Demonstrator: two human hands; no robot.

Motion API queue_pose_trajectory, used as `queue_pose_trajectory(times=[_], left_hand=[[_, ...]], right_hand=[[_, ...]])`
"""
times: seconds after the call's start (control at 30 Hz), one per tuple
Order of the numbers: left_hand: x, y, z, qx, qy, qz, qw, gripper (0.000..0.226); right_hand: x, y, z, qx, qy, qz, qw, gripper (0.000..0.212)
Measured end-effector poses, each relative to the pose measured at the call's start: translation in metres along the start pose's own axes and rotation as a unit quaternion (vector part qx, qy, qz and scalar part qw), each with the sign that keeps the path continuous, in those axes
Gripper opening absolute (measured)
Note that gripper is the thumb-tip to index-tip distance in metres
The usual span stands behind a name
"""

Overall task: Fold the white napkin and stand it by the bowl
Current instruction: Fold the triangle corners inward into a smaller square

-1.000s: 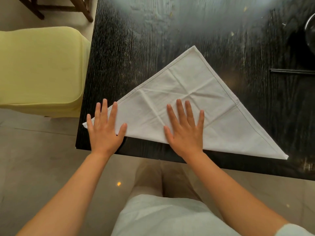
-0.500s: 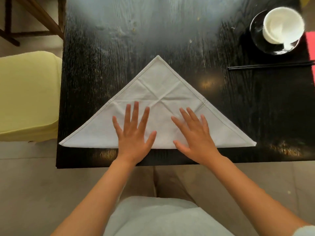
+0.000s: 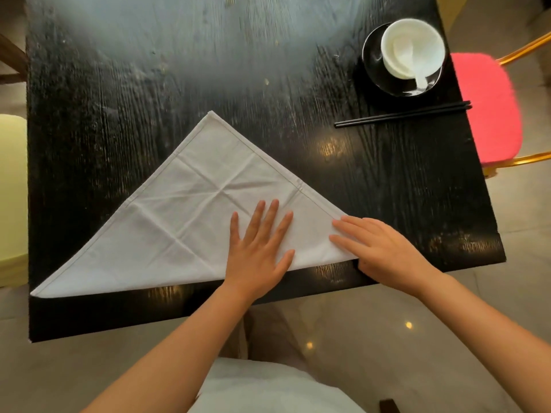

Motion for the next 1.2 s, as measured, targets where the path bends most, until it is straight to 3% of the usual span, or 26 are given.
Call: queue_pose_trajectory(times=[0.13,0.23,0.3,0.4,0.53,0.7,0.9,1.1,1.2], left_hand=[[0.0,0.002,-0.001,0.017,0.003,0.019,1.0,0.064],[0.0,0.008,0.0,0.054,-0.001,0.009,0.999,0.067],[0.002,0.016,0.0,0.15,-0.012,-0.03,0.988,0.068],[0.011,0.029,0.001,0.311,-0.005,-0.096,0.946,0.052],[0.028,0.038,0.003,0.382,0.085,-0.136,0.91,0.032],[0.044,0.036,0.019,0.396,0.19,-0.164,0.883,0.02],[0.051,0.038,0.036,0.419,0.236,-0.203,0.853,0.039],[0.044,0.033,0.053,0.286,0.2,-0.195,0.917,0.037],[0.042,0.027,0.056,0.248,0.167,-0.209,0.931,0.036]], right_hand=[[-0.002,0.018,-0.01,-0.023,0.044,-0.063,0.997,0.025],[-0.016,0.048,-0.019,-0.121,-0.03,-0.087,0.988,0.013],[-0.029,0.067,-0.026,-0.228,-0.104,-0.082,0.964,0.015],[-0.06,0.089,-0.028,-0.369,-0.174,-0.081,0.909,0.013],[-0.109,0.104,-0.021,-0.467,-0.206,-0.094,0.855,0.013],[-0.176,0.099,-0.007,-0.462,-0.214,-0.086,0.857,0.018],[-0.24,0.078,0.005,-0.443,-0.243,-0.072,0.86,0.013],[-0.273,0.055,0.005,-0.367,-0.281,-0.035,0.886,0.011],[-0.282,0.047,0.006,-0.323,-0.29,-0.05,0.9,0.01]])
Point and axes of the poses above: each hand's wrist, its own x-axis away from the middle knuckle, its own y-axis out of the back of the hand, z = x × y, the point moved 3 cm from there along -x, towards the middle knuckle, and after that the axes turned 5 degrees about x, right-handed, at the moved point
